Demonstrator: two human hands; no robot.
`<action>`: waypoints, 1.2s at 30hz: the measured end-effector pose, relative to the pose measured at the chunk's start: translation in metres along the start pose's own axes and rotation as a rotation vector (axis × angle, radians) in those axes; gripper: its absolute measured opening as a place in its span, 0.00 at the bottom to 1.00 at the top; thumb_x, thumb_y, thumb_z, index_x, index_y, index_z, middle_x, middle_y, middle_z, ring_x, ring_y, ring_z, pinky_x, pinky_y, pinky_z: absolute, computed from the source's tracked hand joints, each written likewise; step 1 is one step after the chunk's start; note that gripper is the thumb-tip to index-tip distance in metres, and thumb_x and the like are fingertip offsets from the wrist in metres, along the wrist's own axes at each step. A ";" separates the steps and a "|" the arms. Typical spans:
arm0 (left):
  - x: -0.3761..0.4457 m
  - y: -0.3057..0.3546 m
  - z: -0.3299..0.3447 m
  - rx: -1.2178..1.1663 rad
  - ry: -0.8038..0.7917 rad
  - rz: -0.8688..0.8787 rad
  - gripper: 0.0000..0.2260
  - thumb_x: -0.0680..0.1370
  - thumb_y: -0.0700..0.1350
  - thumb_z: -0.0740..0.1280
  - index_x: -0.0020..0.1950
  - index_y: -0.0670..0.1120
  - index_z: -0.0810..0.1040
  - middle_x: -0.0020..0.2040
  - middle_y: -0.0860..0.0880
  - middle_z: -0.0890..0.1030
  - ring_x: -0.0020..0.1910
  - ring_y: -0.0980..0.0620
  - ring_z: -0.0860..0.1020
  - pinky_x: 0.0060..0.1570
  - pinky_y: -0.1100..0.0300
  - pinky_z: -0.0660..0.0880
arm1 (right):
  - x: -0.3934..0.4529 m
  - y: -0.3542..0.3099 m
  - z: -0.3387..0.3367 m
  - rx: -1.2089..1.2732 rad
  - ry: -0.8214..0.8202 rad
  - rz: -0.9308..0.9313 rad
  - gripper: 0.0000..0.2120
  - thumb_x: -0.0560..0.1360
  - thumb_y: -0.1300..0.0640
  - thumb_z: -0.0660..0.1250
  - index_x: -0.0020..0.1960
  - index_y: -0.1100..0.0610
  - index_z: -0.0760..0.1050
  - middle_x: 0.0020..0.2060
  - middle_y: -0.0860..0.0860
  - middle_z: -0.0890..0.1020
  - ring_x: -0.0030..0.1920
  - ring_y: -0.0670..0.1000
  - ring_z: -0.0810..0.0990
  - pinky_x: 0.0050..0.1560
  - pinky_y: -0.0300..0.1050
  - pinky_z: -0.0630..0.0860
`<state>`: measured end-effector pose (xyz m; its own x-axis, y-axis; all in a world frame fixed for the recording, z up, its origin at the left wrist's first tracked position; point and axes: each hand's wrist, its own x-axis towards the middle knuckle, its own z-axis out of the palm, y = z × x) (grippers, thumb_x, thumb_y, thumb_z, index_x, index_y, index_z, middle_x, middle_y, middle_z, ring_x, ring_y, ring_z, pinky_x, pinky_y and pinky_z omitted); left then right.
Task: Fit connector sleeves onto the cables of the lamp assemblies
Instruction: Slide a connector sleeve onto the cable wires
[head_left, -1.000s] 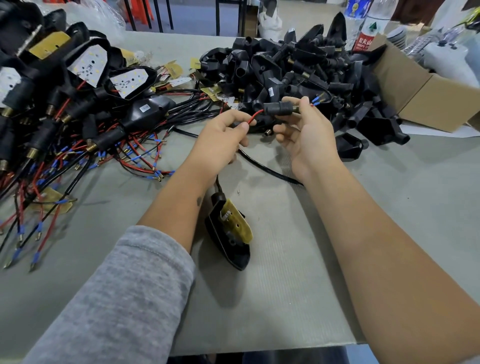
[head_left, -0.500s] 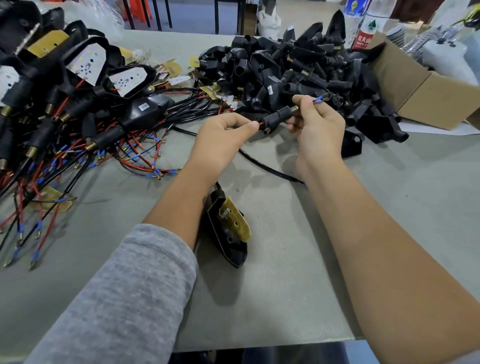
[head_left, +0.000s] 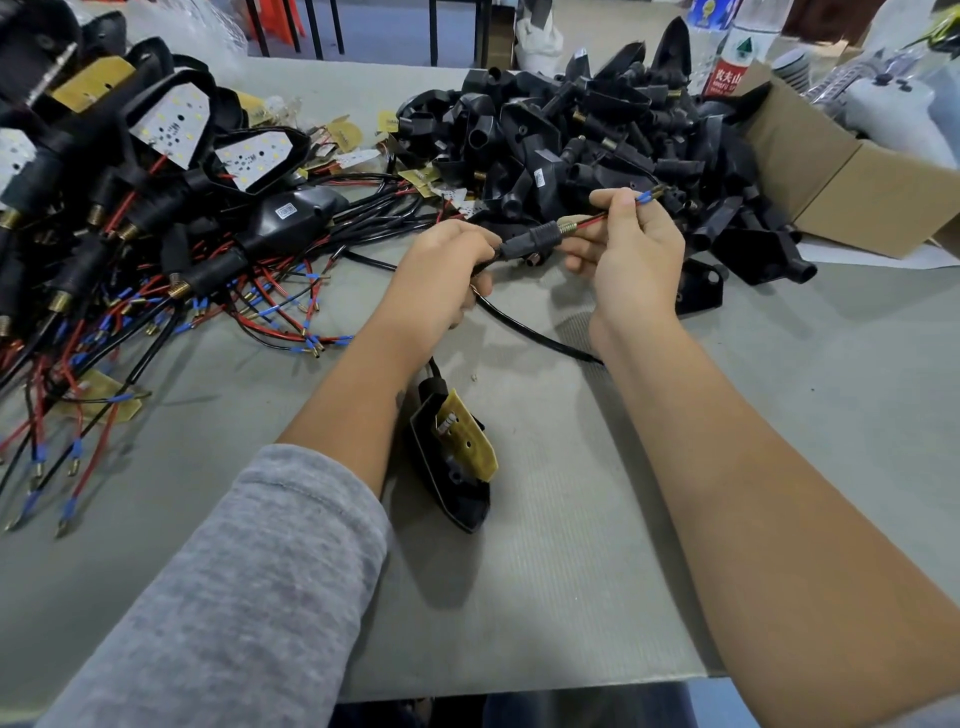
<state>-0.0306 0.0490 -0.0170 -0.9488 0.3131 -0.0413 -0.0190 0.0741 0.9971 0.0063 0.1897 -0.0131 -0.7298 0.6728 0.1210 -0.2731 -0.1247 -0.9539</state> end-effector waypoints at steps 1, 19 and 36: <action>0.000 0.000 0.000 0.008 -0.009 0.008 0.09 0.78 0.40 0.58 0.47 0.49 0.77 0.27 0.52 0.73 0.23 0.56 0.62 0.22 0.66 0.57 | -0.001 0.000 0.000 0.015 -0.017 0.008 0.13 0.84 0.56 0.54 0.48 0.58 0.75 0.27 0.48 0.80 0.29 0.46 0.79 0.32 0.39 0.76; 0.000 -0.010 -0.001 0.110 -0.030 0.239 0.02 0.77 0.46 0.71 0.46 0.53 0.79 0.27 0.52 0.70 0.26 0.56 0.66 0.27 0.63 0.63 | -0.005 -0.001 0.002 0.043 -0.150 0.020 0.06 0.79 0.65 0.64 0.48 0.64 0.79 0.36 0.54 0.78 0.34 0.46 0.75 0.36 0.37 0.75; -0.005 -0.003 0.002 0.112 -0.022 0.150 0.14 0.84 0.49 0.55 0.47 0.44 0.75 0.23 0.57 0.71 0.21 0.60 0.64 0.23 0.69 0.61 | -0.008 0.000 0.006 0.009 -0.179 0.039 0.07 0.81 0.63 0.62 0.48 0.61 0.78 0.37 0.52 0.79 0.35 0.47 0.77 0.38 0.40 0.77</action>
<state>-0.0250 0.0490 -0.0197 -0.9312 0.3493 0.1044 0.1583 0.1295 0.9789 0.0078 0.1798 -0.0127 -0.8399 0.5265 0.1316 -0.2473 -0.1553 -0.9564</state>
